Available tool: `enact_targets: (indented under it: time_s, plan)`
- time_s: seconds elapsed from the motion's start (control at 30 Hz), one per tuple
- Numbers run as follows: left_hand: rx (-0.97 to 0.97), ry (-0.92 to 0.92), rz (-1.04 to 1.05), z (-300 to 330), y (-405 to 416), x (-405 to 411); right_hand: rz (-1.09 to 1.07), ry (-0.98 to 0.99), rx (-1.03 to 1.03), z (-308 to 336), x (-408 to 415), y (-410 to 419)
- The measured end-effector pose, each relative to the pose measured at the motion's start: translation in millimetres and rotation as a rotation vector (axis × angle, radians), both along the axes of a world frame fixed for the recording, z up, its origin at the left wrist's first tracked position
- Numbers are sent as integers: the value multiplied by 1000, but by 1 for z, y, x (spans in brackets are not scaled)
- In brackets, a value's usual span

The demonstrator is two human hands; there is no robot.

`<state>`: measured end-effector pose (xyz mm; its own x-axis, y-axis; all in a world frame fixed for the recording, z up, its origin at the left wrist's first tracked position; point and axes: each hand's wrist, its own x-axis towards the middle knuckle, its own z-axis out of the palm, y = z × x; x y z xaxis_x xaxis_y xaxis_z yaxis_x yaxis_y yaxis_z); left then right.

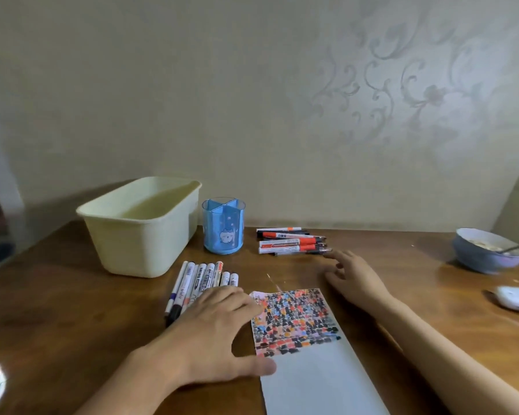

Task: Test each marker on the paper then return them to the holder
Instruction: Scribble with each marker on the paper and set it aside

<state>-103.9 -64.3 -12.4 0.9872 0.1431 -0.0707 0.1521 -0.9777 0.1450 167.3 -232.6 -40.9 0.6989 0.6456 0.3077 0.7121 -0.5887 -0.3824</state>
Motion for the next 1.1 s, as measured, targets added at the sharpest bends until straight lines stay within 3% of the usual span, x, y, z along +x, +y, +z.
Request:
enact_targets:
  time_s: [0.47,1.1]
  plan:
    - [-16,86,-6,-4,6,1,-6,-123,-162,-2,16,35]
    - [-32,122,4,-1,4,0,16,-159,-154,3,25,33]
